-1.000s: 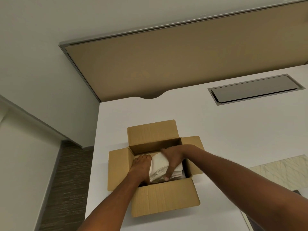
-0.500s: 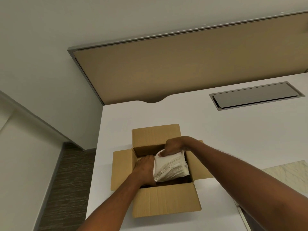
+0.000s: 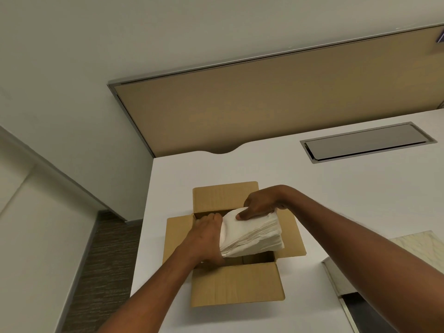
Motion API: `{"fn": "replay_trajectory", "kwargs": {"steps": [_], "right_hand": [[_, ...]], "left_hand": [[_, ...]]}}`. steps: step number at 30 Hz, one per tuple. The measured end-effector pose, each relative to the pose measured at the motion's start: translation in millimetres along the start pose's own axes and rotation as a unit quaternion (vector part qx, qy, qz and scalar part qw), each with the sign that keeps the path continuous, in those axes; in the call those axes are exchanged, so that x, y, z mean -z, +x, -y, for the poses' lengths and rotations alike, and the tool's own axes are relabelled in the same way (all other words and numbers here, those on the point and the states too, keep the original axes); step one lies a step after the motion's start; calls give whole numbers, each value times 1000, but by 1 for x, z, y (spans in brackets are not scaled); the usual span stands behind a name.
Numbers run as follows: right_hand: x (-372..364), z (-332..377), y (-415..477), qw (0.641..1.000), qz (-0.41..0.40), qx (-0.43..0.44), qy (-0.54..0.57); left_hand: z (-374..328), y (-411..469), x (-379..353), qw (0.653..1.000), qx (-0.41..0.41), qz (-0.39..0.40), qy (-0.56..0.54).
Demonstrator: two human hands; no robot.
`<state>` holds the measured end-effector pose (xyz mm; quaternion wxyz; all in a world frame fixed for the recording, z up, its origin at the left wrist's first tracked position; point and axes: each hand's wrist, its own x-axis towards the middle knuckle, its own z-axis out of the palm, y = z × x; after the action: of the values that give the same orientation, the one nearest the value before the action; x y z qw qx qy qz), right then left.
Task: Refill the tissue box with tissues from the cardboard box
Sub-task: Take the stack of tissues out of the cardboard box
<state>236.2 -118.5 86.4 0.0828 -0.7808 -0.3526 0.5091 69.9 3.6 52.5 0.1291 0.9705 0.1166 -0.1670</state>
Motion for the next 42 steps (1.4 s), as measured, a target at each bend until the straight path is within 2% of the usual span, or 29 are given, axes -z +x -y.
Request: {"fn": "replay_trajectory", "kwargs": {"steps": [10, 17, 21, 37, 42], "right_hand": [[-15, -34, -74, 998, -17, -27, 54], [-35, -73, -117, 996, -61, -40, 46], [-53, -100, -138, 994, -45, -47, 89], [-119, -210, -229, 990, -27, -49, 132], [-144, -260, -245, 975, -43, -74, 207]], "left_hand": [[-64, -47, 15, 998, 9, -43, 42], [-120, -75, -4, 995, 17, -65, 70], [-148, -86, -16, 994, 17, -67, 81], [-251, -113, -82, 996, -46, -13, 75], [-282, -103, -114, 995, -63, 5, 78]]}}
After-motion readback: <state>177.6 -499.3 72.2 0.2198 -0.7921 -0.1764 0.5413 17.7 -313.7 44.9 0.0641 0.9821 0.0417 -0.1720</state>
